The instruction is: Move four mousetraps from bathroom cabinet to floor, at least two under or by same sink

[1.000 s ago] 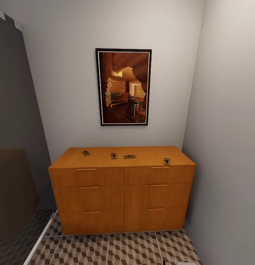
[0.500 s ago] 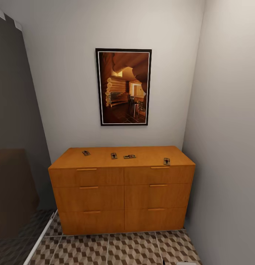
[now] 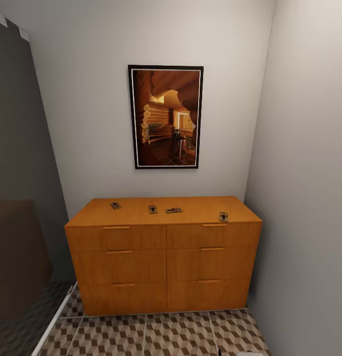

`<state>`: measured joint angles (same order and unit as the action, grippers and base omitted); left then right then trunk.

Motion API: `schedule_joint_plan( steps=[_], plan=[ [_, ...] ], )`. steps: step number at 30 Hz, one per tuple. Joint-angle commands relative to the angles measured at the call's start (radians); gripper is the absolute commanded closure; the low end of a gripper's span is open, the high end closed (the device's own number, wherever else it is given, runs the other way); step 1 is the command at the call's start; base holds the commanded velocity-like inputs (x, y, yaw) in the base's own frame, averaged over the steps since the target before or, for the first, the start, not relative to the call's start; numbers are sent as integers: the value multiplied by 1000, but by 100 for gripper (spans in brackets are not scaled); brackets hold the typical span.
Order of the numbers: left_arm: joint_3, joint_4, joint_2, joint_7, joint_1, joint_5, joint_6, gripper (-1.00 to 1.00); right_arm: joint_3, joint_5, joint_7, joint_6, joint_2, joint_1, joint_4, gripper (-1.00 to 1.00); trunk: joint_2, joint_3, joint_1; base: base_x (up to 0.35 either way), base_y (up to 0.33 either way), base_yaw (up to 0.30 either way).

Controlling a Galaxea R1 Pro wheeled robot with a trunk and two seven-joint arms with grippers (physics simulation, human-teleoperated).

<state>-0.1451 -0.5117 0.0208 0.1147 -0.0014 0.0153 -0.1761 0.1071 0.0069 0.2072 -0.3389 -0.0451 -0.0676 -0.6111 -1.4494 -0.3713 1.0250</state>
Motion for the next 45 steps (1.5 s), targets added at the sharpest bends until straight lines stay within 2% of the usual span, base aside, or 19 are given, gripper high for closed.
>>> schedule_joint_plan(
  steps=[1,14,21,25,27,29,30,31,33,37,38,40,41,45],
  plan=[
    [-7,-1,-1,9,0,2,-2,-100,5,1,9,-2,1,-1,1,-100,-1,-1,0,0,0,0],
    [-7,-1,-1,9,0,2,-1,-100,5,1,7,-1,2,-1,2,-100,-1,-1,0,0,0,0],
    [-7,2,1,8,0,2,0,-100,-3,2,8,7,9,-5,85,-100,-1,-1,0,0,0,0],
    [-7,9,1,8,0,2,0,-100,-4,2,14,72,12,-58,84,-100,-1,-1,0,0,0,0],
    [-7,11,1,8,0,2,0,-100,-4,2,21,168,17,-108,67,-100,-1,-1,0,0,0,0],
    [-7,12,1,8,0,2,0,-100,-5,2,26,286,36,-150,11,-100,-1,-1,0,0,0,0],
    [-7,12,1,8,0,2,0,-100,-5,2,29,371,52,-167,-71,-100,-1,-1,0,0,0,0],
    [-7,12,1,8,0,2,0,-100,-5,2,29,371,52,-167,-71,-100,-1,-1,0,0,0,0],
    [-7,15,1,8,0,2,0,-100,-6,1,32,532,72,-185,-266,-100,-1,-1,0,0,0,0],
    [-6,18,1,8,0,2,0,-100,-6,1,34,699,82,-193,-449,-100,-1,-1,0,0,0,0],
    [-6,19,1,8,0,2,0,-100,-6,1,35,778,84,-194,-532,-100,-1,-1,0,0,0,0],
    [-7,19,1,8,0,2,0,-100,-7,1,36,846,86,-196,-607,-100,-1,-1,0,0,0,0],
    [-7,19,1,8,0,2,0,-100,-8,1,36,926,87,-197,-707,-100,-1,-1,0,0,0,0],
    [-7,19,6,8,0,2,0,-100,-9,1,39,1028,88,-204,-854,-100,-1,-1,0,0,0,0]
  ],
)
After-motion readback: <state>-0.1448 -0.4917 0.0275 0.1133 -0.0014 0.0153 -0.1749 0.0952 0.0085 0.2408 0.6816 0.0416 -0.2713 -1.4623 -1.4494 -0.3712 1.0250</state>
